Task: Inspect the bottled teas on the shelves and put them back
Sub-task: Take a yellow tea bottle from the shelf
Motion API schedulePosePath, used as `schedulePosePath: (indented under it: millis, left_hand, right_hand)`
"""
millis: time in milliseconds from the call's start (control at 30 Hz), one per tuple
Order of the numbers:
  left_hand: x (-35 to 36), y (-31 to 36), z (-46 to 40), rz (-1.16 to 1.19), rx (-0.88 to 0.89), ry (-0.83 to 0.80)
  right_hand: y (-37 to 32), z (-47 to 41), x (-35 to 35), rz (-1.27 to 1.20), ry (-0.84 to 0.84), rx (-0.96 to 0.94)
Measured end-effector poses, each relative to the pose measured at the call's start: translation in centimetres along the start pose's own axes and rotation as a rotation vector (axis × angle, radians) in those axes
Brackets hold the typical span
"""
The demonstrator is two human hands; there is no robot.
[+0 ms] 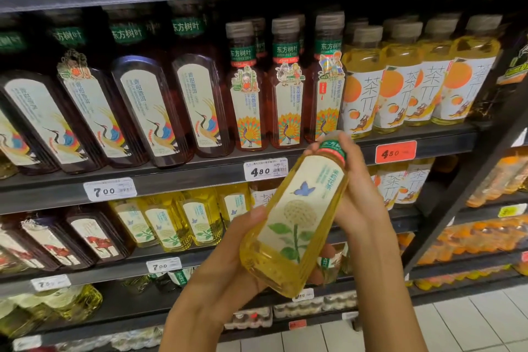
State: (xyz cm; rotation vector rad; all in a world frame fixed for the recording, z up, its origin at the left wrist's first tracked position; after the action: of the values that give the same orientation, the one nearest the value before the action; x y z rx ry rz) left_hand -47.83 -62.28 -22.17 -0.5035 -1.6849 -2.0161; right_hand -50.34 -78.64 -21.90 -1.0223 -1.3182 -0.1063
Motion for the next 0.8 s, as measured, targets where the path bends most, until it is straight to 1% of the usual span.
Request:
schedulePosePath:
  millis: [67, 100, 133, 167, 233, 267, 367, 500, 600, 800]
  left_hand:
    - [-0.8, -0.1, -0.3, -0.076, 0.006, 0.103]
    - [-1.3, -0.3, -0.4, -0.064, -0.011, 0.143]
    - [-1.8, -0.4, -0.5, -0.12, -0.037, 0.207]
    - [-1.8, -0.4, -0.6, -0.2, -0.064, 0.234]
    - [-1.8, -0.4, -0.7, -0.433, -0.084, 0.277]
    - [-1.8, -0.5, -0.8, -0.483, -0.074, 0.301]
    - [-2.4, -0.6, -1.0, -0.469, -0.049, 0.374]
    - [-3.0, -0.2, -1.4, -0.521, 0.087, 0.459]
    - [-3.5, -0.1, -1.7, -0.506, 0.137, 0.458]
    - [-3.4, -0.2, -2.4, -0.648, 0.196, 0.453]
  right_hand:
    - [-0.4, -0.2, 0.3, -0.047, -0.017, -0.059]
    - [-0.8, -0.2, 0.5, -0.038, -0.008, -0.095]
    - [-1.1, -0.2, 0.7, -0.028, -0.009, -0.123]
    - [-1.3, 0.0, 0.9, 0.008, -0.026, -0.153]
    - [-1.7, 0.3, 1.0, 0.14, -0.051, -0.21]
    - [-1.8, 0.6, 1.3, 0.217, -0.057, -0.237]
    - [-2.1, 0.8, 1.8, 0.383, -0.058, -0.284]
    - [-2.3, 1.1, 2.8, 0.487, -0.102, -0.315]
    - [-2.1, 1.6, 3.4, 0.461, -0.166, -0.358]
    - [-2.3, 2.5, 4.3, 0.368, -0.368, -0.45]
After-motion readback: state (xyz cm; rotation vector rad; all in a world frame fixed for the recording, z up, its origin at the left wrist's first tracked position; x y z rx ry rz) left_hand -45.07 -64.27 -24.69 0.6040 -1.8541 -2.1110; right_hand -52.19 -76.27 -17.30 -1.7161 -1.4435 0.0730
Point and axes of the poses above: each hand's wrist, its own z-axis away from the middle knuckle, its own x-axis out of the palm, y = z × x, the point moved 3 cm from there along -z, towards the middle knuckle, and after that the axes turned 12 degrees about -x, right-handed, at the moved point
